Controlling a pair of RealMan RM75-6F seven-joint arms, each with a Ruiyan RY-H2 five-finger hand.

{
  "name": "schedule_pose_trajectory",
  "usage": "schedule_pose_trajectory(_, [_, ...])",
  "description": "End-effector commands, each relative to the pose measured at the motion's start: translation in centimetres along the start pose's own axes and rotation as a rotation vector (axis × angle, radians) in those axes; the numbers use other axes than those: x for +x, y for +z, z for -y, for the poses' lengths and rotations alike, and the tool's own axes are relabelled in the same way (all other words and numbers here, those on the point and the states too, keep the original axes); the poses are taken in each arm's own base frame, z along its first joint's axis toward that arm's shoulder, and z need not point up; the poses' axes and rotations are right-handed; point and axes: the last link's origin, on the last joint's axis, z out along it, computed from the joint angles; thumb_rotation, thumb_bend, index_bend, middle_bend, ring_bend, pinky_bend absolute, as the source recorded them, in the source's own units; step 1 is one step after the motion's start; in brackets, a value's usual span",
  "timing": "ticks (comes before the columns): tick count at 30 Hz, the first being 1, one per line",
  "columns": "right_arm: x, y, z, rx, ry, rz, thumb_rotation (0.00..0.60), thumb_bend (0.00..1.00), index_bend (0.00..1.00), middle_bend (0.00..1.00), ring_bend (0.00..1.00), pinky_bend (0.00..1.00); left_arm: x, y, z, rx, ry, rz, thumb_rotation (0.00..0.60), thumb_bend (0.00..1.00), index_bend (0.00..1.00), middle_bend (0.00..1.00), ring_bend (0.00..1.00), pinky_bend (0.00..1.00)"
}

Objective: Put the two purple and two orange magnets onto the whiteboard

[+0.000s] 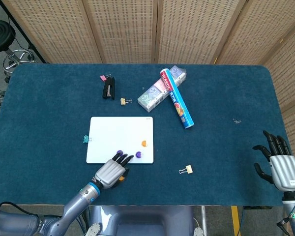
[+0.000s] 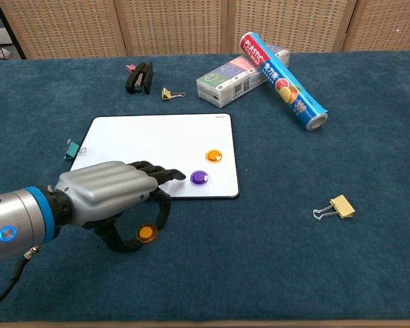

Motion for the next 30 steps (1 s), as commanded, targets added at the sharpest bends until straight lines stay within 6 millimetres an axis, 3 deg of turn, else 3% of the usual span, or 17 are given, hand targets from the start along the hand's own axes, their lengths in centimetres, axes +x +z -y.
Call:
schedule_pose_trajectory(1, [0.0, 0.0, 0.0, 0.0, 0.0, 0.001, 0.6, 0.4, 0.32, 0.0, 0.0, 0.0, 0.0, 0.0, 0.0, 0.001, -0.002, 0.0, 0.6, 0.31, 0.51, 0.0, 0.0, 0.0])
schedule_pose_trajectory(20, [-0.2, 0.0, 0.1, 0.002, 0.002, 0.014, 0.6, 0.4, 0.33, 0.0, 0.0, 0.0, 1.1, -0.2, 0.4, 0.011, -0.009, -0.028, 0.6, 0.32, 0.52, 0.0, 0.0, 0.0])
schedule_pose_trajectory(30, [-0.2, 0.0, 0.1, 0.001, 0.002, 0.017, 0.6, 0.4, 0.34, 0.0, 0.0, 0.0, 5.1, 1.0, 1.9, 0.052, -0.005, -0.112, 0.6, 0.32, 0.52, 0.0, 0.0, 0.0])
